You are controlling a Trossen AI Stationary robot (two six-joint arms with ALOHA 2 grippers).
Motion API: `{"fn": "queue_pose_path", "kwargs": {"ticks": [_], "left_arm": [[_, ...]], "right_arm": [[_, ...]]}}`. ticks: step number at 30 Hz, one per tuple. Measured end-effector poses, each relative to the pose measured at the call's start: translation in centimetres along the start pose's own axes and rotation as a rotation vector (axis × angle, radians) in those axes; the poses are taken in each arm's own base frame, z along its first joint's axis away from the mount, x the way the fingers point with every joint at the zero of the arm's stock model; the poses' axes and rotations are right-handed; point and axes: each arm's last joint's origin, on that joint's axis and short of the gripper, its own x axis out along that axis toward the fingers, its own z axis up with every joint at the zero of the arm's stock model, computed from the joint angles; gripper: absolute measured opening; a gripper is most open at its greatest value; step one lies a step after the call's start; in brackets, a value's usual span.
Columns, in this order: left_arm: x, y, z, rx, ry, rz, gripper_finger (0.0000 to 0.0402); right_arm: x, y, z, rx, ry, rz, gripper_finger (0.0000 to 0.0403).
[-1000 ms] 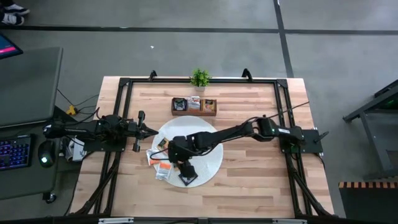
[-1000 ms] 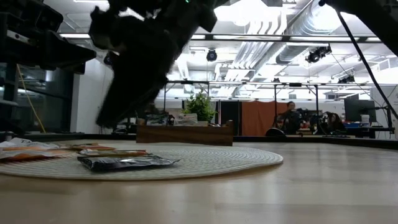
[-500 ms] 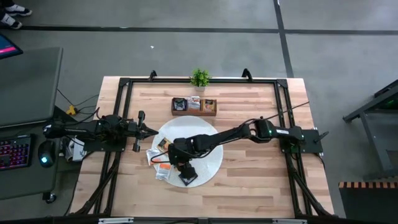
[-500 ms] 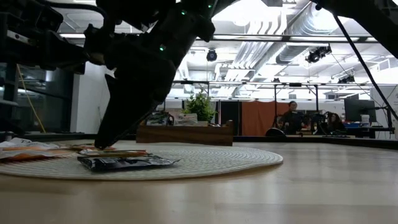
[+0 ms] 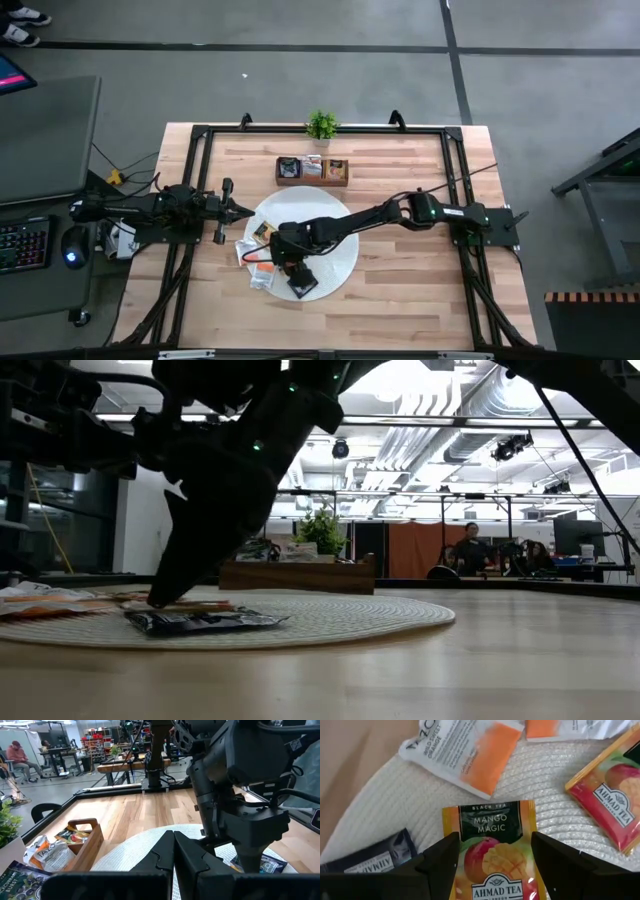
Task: Pick & Place Tea
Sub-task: Put the yellow tea bag into the right section of the wooden organizer
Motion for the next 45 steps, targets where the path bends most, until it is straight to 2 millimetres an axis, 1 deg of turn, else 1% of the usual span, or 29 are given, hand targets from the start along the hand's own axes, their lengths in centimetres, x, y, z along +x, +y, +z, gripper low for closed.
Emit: {"fn": "queue_pose_path", "kwargs": {"ticks": [4, 10, 14, 19, 28, 33, 39, 42, 45], "left_arm": [[0.0, 0.0, 0.0, 0.0, 0.0, 0.0, 0.0001], [0.0, 0.0, 0.0, 0.0, 0.0, 0.0, 0.0001], [0.0, 0.0, 0.0, 0.0, 0.0, 0.0, 0.0001], [0.0, 0.0, 0.0, 0.0, 0.0, 0.0, 0.0001], [0.0, 0.0, 0.0, 0.0, 0.0, 0.0, 0.0001], [0.0, 0.0, 0.0, 0.0, 0.0, 0.0, 0.0001], [0.0, 0.0, 0.0, 0.0, 0.0, 0.0, 0.0001], [0.0, 0.0, 0.0, 0.0, 0.0, 0.001, 0.0001], [0.0, 0.0, 0.0, 0.0, 0.0, 0.0, 0.0001]], "right_arm": [[0.07, 0.01, 0.19, 0.024, -0.022, -0.002, 0.025], [0.07, -0.06, 0.24, 0.047, -0.026, -0.043, 0.0285], [0.08, 0.2, 0.26, 0.062, -0.028, 0.009, 0.0299], [0.1, 0.65, 0.21, 0.033, -0.021, 0.042, 0.0301], [0.1, 0.42, 0.19, 0.027, -0.019, 0.009, 0.0301], [0.9, 0.37, -0.21, 0.033, -0.004, 0.017, 0.0301], [0.94, 0.06, -0.27, 0.048, -0.003, 0.005, 0.03], [0.97, -0.05, -0.3, 0.051, -0.001, 0.006, 0.0293], [1.0, -0.1, -0.32, 0.052, 0.0, 0.001, 0.0274]]}}
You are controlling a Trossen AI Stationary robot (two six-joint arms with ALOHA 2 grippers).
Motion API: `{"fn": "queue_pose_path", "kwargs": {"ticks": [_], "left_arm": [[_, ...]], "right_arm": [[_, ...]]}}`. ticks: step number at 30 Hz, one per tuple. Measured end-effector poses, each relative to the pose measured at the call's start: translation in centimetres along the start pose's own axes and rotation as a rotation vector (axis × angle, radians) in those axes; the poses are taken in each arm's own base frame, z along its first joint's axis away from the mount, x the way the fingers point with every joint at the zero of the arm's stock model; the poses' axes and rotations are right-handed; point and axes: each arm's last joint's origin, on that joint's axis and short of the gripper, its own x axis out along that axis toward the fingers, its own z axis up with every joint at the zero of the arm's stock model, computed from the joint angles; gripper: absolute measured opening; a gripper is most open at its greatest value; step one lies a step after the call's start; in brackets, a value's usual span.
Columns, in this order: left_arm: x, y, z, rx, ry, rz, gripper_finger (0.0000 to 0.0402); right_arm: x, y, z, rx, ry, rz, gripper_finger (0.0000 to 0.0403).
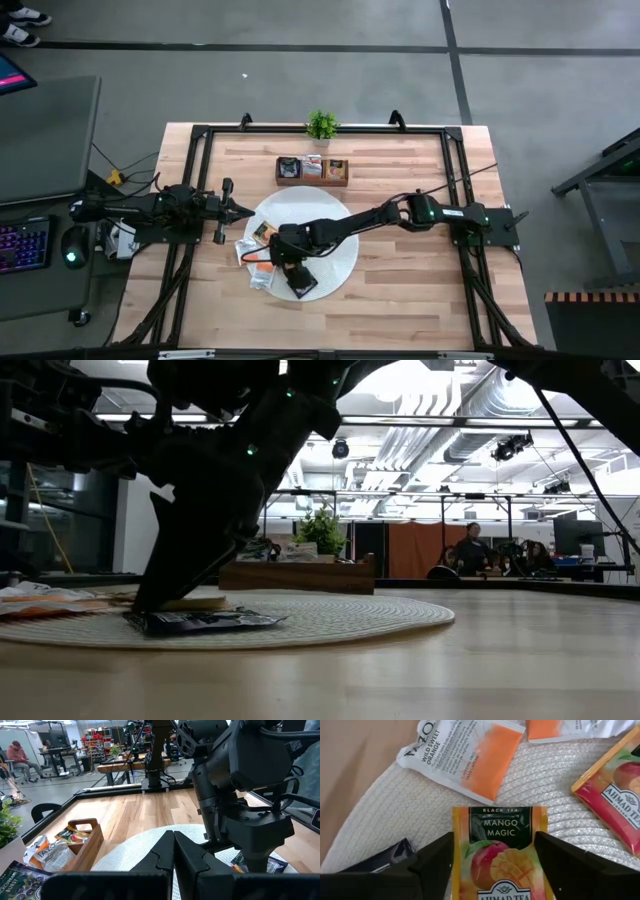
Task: Pick & Place Tea
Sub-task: Put the yellow tea bag into the right section of the wooden organizer
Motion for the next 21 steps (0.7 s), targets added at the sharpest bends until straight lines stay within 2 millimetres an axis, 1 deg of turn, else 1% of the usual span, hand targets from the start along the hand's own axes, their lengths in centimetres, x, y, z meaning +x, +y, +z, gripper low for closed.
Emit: {"fn": "queue_pose_path", "kwargs": {"ticks": [21], "left_arm": [[0.0, 0.0, 0.0, 0.0, 0.0, 0.0, 0.0001]], "right_arm": [[0.09, -0.15, -0.05, 0.004, 0.0, -0.036, 0.0068]]}}
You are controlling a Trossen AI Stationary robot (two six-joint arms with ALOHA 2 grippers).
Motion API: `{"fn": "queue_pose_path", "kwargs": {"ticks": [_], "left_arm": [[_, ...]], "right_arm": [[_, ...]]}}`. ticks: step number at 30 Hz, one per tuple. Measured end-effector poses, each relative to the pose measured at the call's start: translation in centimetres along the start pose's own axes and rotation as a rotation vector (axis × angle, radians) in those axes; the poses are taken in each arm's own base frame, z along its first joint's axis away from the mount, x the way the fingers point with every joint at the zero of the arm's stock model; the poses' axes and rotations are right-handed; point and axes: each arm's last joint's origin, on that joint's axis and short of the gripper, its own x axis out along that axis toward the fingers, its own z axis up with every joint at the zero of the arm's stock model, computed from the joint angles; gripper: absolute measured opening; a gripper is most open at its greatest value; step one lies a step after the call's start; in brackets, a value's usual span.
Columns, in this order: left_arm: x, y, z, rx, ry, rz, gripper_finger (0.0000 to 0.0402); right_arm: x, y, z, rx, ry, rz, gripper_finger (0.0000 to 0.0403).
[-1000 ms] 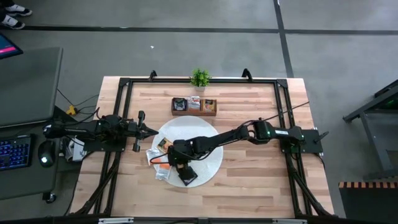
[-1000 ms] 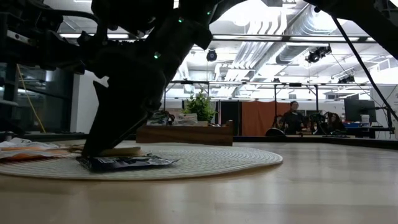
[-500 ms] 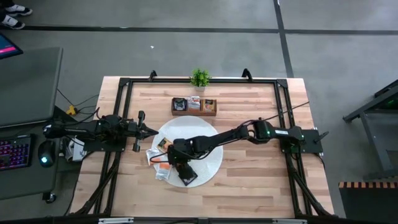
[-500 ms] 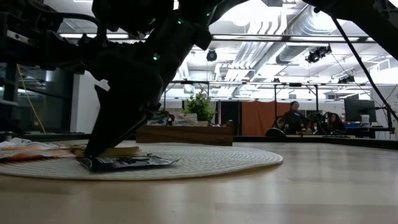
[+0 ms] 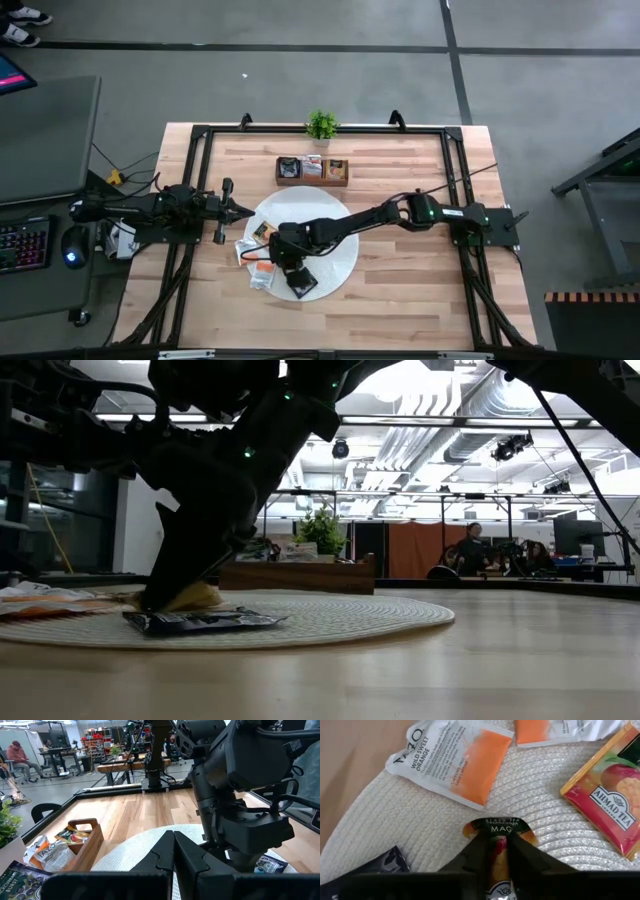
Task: Pick & Place Tea
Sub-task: Put the yellow tea bag into the right section of the wooden organizer
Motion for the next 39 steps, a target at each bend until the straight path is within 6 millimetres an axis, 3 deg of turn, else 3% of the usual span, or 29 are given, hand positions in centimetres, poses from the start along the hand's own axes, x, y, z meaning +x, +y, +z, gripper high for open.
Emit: {"fn": "queue_pose_path", "kwargs": {"ticks": [5, 16, 20, 26, 33, 39], "left_arm": [[0.0, 0.0, 0.0, 0.0, 0.0, 0.0, 0.0001], [0.0, 0.0, 0.0, 0.0, 0.0, 0.0, 0.0001], [0.0, 0.0, 0.0, 0.0, 0.0, 0.0, 0.0001], [0.0, 0.0, 0.0, 0.0, 0.001, 0.0, 0.0001], [0.0, 0.0, 0.0, 0.0, 0.001, 0.0, 0.0001], [0.0, 0.0, 0.0, 0.0, 0.0, 0.0, 0.0001]], "right_arm": [[0.0, 0.0, 0.1, -0.001, -0.009, -0.016, 0.0011], [-0.3, -0.3, 0.4, 0.073, -0.04, -0.108, 0.0005], [-1.2, -0.4, 0.8, 0.092, -0.056, -0.154, 0.0003], [-4.2, -0.2, 2.5, 0.129, -0.141, -0.247, 0.0002], [-7.4, -1.7, 2.2, 0.409, -0.128, -0.497, 0.0001], [-8.2, -3.4, 1.0, 0.659, -0.1, -0.62, 0.0]]}}
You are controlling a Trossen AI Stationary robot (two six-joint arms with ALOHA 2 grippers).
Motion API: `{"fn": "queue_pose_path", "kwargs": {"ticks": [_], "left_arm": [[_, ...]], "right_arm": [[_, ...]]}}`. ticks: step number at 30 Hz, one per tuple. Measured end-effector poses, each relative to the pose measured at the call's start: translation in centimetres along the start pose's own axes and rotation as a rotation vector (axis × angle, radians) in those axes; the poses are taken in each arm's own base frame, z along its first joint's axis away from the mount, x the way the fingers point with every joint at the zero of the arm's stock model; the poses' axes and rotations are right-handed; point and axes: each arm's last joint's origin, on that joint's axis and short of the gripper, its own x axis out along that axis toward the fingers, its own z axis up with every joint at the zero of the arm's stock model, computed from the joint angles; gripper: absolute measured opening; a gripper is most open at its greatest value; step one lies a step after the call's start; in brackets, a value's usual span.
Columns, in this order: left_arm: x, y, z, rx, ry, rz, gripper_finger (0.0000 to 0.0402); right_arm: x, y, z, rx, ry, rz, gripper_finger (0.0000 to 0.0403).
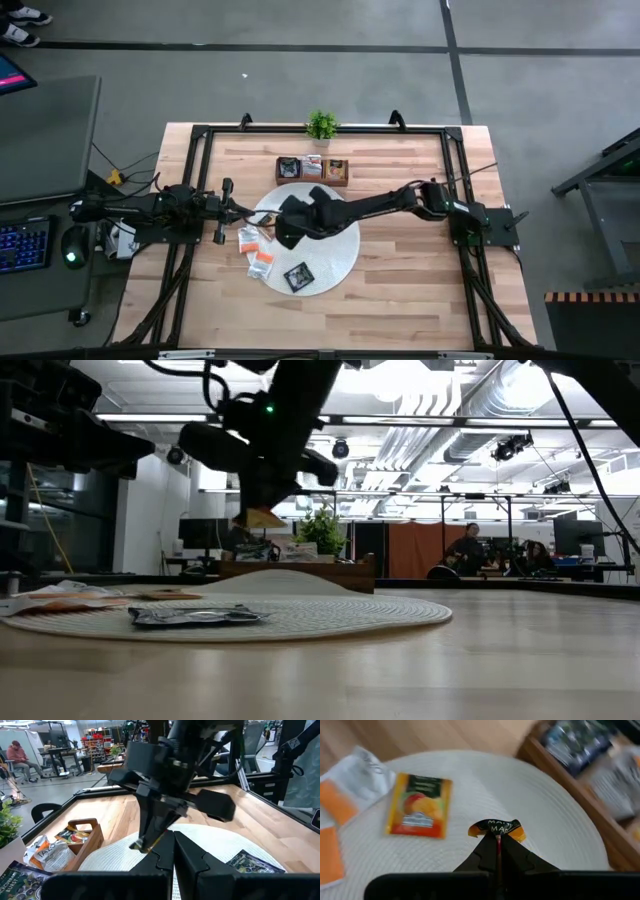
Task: Pick & Place Tea
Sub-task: Put the yellow tea bag into the right section of the wooden organizer
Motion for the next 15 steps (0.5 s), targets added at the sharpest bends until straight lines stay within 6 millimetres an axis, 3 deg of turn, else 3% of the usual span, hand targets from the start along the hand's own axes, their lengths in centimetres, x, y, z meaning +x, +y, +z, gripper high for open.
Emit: {"fn": "queue_pose_path", "kwargs": {"ticks": [7, 15], "left_arm": [[0.0, 0.0, 0.0, 0.0, 0.0, 0.0, 0.0001], [0.0, 0.0, 0.0, 0.0, 0.0, 0.0, 0.0001]], "right_arm": [[0.8, -2.5, 0.0, 0.068, 0.098, -0.124, 0.0], [-0.1, -5.5, -0.4, 0.189, 0.048, -0.162, 0.0]]}}
